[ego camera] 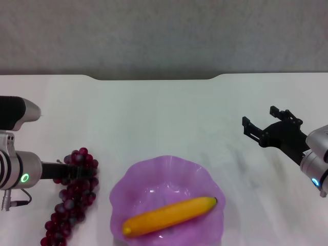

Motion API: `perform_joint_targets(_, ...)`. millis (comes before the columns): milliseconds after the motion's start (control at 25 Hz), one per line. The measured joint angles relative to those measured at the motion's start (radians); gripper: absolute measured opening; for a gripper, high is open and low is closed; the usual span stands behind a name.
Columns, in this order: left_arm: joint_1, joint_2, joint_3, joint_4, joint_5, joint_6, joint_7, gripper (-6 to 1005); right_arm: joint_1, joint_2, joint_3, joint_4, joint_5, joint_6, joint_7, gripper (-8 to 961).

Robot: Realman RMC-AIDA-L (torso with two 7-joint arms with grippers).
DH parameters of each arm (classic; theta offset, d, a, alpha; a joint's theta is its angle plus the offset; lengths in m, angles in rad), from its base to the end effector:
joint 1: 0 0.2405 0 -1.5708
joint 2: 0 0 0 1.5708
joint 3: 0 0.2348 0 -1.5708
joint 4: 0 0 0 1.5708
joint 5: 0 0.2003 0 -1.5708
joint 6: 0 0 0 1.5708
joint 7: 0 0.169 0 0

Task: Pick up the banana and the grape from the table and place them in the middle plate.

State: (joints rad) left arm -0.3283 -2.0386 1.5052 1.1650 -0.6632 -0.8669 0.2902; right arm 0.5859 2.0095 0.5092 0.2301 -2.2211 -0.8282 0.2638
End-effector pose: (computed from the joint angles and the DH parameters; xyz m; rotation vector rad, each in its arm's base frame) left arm -0.2732 0.3562 -0.0189 -2.0426 -1.3275 0.0232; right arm 0.2805 0.3749 -0.0530 -1.9746 0.6229 0.5248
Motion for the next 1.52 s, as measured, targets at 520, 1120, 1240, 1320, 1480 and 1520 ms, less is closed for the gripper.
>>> perform_joint_targets(520,0.001,0.001,0.001,-0.013,-0.003,0.015,0.008,422,0.001,0.0,-0.001,0.001,0.002,0.0,0.0,861)
perform_joint_targets(1120,0.003,0.002,0.003,-0.024,0.0,0.025,0.01,252,-0.002,0.0,-0.004,0.006,0.0,-0.007,0.0,861)
perform_joint_targets(1240,0.002,0.003,0.002,-0.025,0.001,0.025,0.01,217,-0.002,0.0,-0.005,0.006,0.0,-0.008,0.0,861)
perform_joint_targets(1320,0.002,0.003,0.002,-0.025,0.001,0.025,0.01,193,-0.002,0.0,-0.005,0.006,0.0,-0.008,0.0,861)
perform_joint_targets(1480,0.003,0.003,0.002,-0.023,-0.003,0.025,0.015,165,-0.002,0.0,-0.006,0.008,0.0,-0.008,0.0,861)
perform_joint_targets(1520,0.004,0.003,0.002,-0.023,-0.003,0.025,0.016,158,-0.002,0.0,-0.006,0.008,0.0,-0.008,0.0,861)
